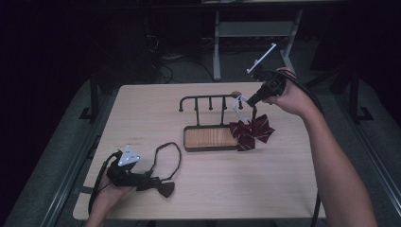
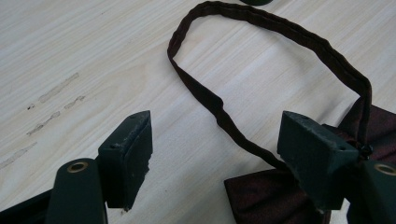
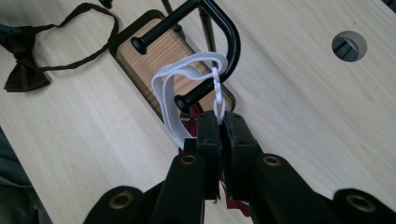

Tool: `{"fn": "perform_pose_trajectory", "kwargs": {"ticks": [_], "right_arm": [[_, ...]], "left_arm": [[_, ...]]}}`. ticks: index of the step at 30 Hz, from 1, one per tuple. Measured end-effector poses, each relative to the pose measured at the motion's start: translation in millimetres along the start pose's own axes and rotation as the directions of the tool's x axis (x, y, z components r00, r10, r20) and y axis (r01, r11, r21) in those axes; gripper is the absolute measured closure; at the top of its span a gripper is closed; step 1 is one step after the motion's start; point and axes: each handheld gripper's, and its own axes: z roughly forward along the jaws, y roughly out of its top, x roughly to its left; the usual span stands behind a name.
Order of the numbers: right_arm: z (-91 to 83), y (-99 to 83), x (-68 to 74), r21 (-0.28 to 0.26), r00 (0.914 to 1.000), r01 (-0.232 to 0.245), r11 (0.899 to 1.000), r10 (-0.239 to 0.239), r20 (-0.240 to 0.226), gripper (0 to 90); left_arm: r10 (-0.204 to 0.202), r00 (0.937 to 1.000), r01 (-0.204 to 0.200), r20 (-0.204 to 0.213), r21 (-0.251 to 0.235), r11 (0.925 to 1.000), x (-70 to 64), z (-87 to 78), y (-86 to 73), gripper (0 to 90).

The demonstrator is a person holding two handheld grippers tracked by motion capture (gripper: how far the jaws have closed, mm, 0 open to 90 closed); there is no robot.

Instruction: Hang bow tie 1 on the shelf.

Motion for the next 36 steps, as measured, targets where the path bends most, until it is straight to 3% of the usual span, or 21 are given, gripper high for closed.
{"fn": "perform_pose_trajectory", "kwargs": {"ticks": [14, 19, 36], "right_arm": [[7.6, -1.2, -7.9, -0.004, 0.9992, -0.037, 0.999, 0.037, 0.011, 83.1], [8.9, -7.6, -10.7, -0.017, 0.9986, -0.053, 0.998, 0.053, -0.007, 81.4], [10.2, -36.0, -8.6, -0.037, 0.9967, -0.042, 0.998, 0.04, -0.071, 74.1]], "left_arm": [[0.009, 1.0, -0.009, 0.004, 0.008, 0.9999, -0.5, 0.6, 0.2, 27.0], [0.008, 1.0, -0.008, 0.005, 0.009, 0.9999, -0.9, 1.3, 0.2, 27.0], [0.009, 0.9999, -0.009, 0.01, 0.02, 0.9998, -3.2, 3.3, 0.2, 27.0]]}}
